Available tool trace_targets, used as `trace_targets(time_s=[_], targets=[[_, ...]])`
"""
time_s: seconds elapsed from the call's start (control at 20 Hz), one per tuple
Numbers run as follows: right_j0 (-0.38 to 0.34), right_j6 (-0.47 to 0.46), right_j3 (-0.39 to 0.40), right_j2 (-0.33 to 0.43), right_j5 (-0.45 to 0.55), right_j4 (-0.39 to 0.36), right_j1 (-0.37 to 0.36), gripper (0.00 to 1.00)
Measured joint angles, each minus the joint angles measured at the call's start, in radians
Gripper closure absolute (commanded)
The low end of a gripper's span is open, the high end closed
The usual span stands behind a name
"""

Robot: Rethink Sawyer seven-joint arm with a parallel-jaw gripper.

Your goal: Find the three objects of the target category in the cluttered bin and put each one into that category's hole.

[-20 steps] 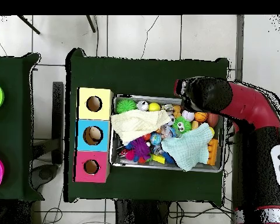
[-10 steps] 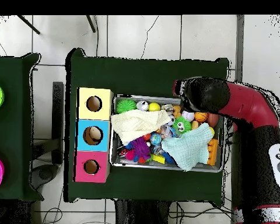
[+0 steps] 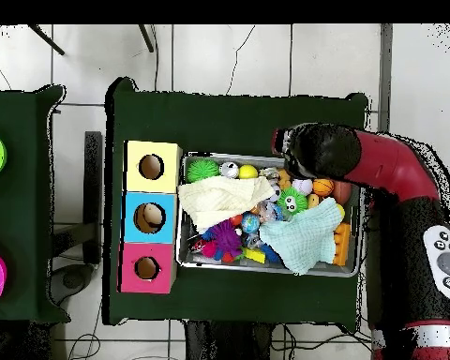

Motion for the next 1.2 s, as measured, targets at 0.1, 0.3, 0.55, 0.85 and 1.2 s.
trace_targets(time_s=[0.1, 0.3, 0.55, 0.85, 1.2], targets=[[0.001, 0.000, -0.002, 0.007, 0.000, -0.001, 0.010, 0.00], [0.008, 0.000, -0.008, 0.014, 0.000, -0.012, 0.027, 0.00], [0.024, 0.000, -0.019, 0.014, 0.000, -0.037, 0.040, 0.00], [0.035, 0.000, -0.031, 0.015, 0.000, -0.049, 0.041, 0.00], [0.036, 0.000, -0.037, 0.015, 0.000, -0.052, 0.041, 0.00]])
